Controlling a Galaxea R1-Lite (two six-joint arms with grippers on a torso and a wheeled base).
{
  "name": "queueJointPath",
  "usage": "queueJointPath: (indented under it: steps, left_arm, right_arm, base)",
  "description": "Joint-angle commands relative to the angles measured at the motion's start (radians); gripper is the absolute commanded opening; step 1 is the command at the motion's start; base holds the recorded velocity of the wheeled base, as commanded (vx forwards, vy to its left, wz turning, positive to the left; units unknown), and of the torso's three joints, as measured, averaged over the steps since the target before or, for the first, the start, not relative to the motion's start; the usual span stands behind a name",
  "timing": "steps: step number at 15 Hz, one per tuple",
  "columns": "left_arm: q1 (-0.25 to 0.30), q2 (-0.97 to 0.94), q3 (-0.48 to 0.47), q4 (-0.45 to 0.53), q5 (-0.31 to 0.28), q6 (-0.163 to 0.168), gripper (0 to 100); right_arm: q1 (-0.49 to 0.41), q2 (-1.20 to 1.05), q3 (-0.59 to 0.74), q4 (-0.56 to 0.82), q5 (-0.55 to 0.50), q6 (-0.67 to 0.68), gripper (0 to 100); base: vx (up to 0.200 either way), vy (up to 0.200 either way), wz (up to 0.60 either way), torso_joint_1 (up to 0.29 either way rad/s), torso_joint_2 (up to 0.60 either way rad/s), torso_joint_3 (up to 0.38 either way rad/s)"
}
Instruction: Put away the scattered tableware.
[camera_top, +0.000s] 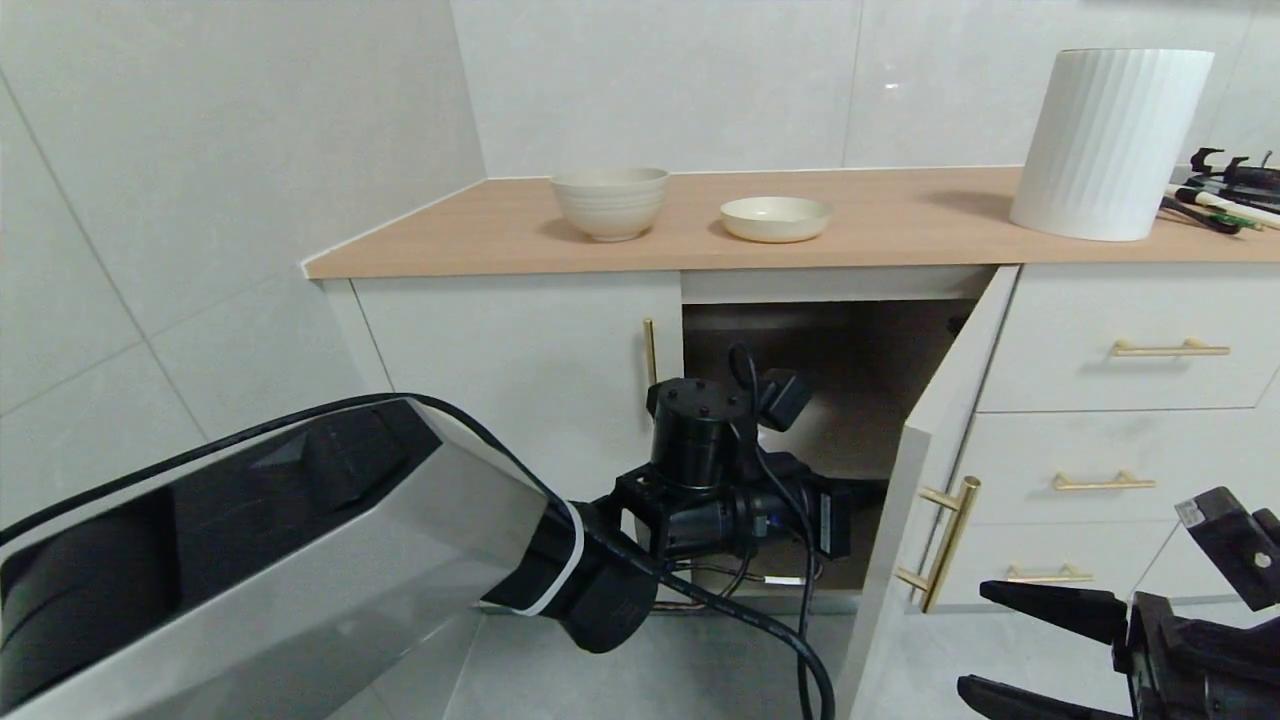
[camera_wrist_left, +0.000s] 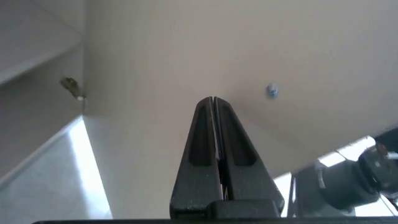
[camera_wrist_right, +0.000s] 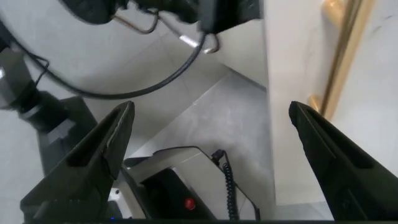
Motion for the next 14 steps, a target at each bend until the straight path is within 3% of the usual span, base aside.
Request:
queueJointPath:
  steps: [1, 3, 5, 7, 11, 14]
  left_arm:
    - [-0.024, -0.004, -0.001, 0.0, 0.002, -0.001, 0]
    - [-0.067, -0.025, -0.001, 0.0, 0.002, 0.001, 0]
    - [-0.168, -0.074, -0.001, 0.021, 0.001, 0.001, 0]
    - [-0.194, -0.113, 0.028, 0.035, 0.004, 0.006, 0]
    - [-0.111, -0.154, 0.102, 0.024, 0.053, 0.007, 0]
    - [-0.006, -0.258, 0.266, -0.035, 0.059, 0.015, 0]
  right_arm:
    - [0.063, -0.036, 0.005, 0.015, 0.002, 0.001, 100]
    - [0.155, -0.109, 0.0, 0.087, 0.002, 0.001, 100]
    - [0.245, -0.198, -0.014, 0.163, 0.002, 0.001, 100]
    - [0.302, -0.254, -0.035, 0.239, 0.001, 0.001, 100]
    - [0.302, -0.267, -0.046, 0.272, 0.001, 0.001, 100]
    - [0.294, -0.235, -0.057, 0.272, -0.009, 0.004, 100]
  base:
    - [0.0, 0.0, 0.0, 0.0, 0.0, 0.0]
    - [0.0, 0.0, 0.0, 0.0, 0.0, 0.0]
    - [0.0, 0.0, 0.0, 0.0, 0.0, 0.0]
    - [0.0, 0.0, 0.0, 0.0, 0.0, 0.0]
    - [0.0, 0.0, 0.0, 0.0, 0.0, 0.0]
    - [0.0, 0.0, 0.0, 0.0, 0.0, 0.0]
